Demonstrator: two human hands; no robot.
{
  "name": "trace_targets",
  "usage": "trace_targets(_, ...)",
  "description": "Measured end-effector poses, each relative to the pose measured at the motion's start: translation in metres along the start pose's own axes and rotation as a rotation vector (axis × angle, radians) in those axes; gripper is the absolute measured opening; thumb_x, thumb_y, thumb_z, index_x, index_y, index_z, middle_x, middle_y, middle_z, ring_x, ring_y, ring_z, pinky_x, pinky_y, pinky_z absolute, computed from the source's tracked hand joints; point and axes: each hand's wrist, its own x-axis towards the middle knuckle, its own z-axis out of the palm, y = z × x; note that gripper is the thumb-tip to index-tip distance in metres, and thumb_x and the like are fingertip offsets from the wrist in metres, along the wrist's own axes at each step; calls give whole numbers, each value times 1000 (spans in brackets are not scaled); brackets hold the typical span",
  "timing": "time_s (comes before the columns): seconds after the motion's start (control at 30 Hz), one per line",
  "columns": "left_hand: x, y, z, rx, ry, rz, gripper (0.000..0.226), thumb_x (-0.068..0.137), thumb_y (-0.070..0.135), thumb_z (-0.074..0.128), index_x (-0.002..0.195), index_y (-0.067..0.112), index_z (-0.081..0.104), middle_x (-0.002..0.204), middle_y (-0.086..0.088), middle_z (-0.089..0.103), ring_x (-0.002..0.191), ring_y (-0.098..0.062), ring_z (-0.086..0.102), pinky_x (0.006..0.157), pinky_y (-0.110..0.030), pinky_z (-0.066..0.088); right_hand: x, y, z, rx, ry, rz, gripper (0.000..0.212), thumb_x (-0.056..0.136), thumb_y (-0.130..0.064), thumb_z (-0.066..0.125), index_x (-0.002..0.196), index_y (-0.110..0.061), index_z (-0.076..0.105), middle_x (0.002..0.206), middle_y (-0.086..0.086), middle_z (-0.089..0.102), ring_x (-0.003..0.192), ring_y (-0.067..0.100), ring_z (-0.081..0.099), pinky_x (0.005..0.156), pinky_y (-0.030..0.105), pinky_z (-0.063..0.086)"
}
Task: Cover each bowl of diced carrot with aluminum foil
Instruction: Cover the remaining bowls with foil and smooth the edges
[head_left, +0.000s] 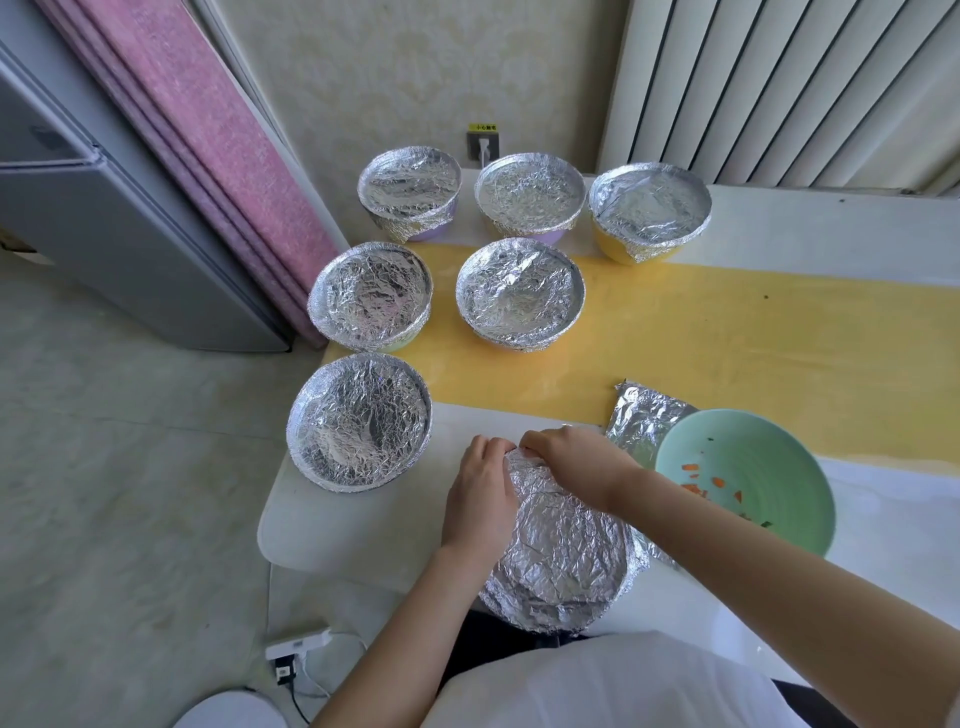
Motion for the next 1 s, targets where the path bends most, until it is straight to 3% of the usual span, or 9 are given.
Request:
trace_targets(0.13, 2, -3, 0, -45, 1, 32, 19, 98, 7, 39, 108, 7, 56, 105, -3, 53, 90, -19, 53, 78, -31, 43, -3, -1, 3, -31, 0, -26, 35, 88, 4, 38, 120, -10, 47, 117, 7, 58, 101, 27, 57, 69, 26, 27)
trace_targets(0.23, 3, -5, -1, -38, 14, 12, 19, 96, 3, 40, 106, 6, 56, 104, -4, 54, 87, -20, 54, 77, -34, 44, -3, 7, 11, 150, 23, 34, 27, 93, -1, 39, 115, -10, 52, 103, 9, 63, 90, 28, 59, 74, 35, 43)
trace_targets(0.3, 3, -6, -1, -27, 22, -4, 19, 96, 3, 40, 106, 6, 56, 104, -4, 54, 86, -20, 54, 76, -33, 44, -2, 13, 16, 199, 40, 63, 20, 93, -3, 42, 104, -13, 55, 90, 9, 66, 81, 27, 60, 73, 40, 47)
trace_targets(0.47, 1, -6, 0, -12, 10, -11, 20, 96, 0, 41, 106, 6, 56, 105, -4, 54, 86, -19, 53, 74, -30, 42, -2, 12, 14, 157, 19, 74, 22, 89, 2, 43, 96, -14, 56, 83, 9, 65, 69, 23, 53, 68, 38, 47)
trace_targets(0.6, -1, -5, 1, 10, 25, -15, 20, 96, 1, 40, 107, 7, 56, 105, -4, 54, 83, -16, 50, 70, -24, 37, 2, 9, 9, 71, -16, 46, 21, 96, -7, 38, 107, -12, 54, 98, 9, 66, 85, 26, 59, 69, 33, 42)
trace_targets(0.67, -1, -4, 1, 12, 23, -13, 20, 96, 1, 40, 107, 8, 56, 105, -3, 53, 84, -18, 52, 69, -25, 37, 4, 6, 8, 58, -20, 28, 20, 99, -12, 37, 109, -12, 54, 101, 10, 65, 88, 27, 58, 66, 31, 35)
trace_targets(0.73, -1, -3, 1, 7, 20, -10, 21, 95, 0, 41, 107, 8, 56, 105, -4, 53, 85, -20, 53, 70, -27, 38, 5, 3, 7, 58, -25, 29, 20, 94, -4, 39, 105, -11, 55, 97, 13, 65, 79, 26, 53, 63, 29, 28)
trace_targets(0.83, -2, -4, 1, 5, 28, -18, 22, 95, -1, 42, 109, 7, 56, 106, -5, 54, 88, -22, 54, 72, -28, 39, 4, 1, 7, 81, -25, 49, 22, 91, -1, 40, 100, -13, 56, 92, 12, 65, 74, 25, 48, 62, 29, 29)
trace_targets(1.0, -4, -4, 3, -21, 56, -4, 21, 95, 1, 43, 107, 7, 59, 103, -6, 56, 87, -24, 56, 75, -37, 44, 4, 1, 6, 97, -27, 10, 23, 101, -17, 34, 108, -11, 55, 98, 13, 65, 90, 30, 58, 65, 30, 30)
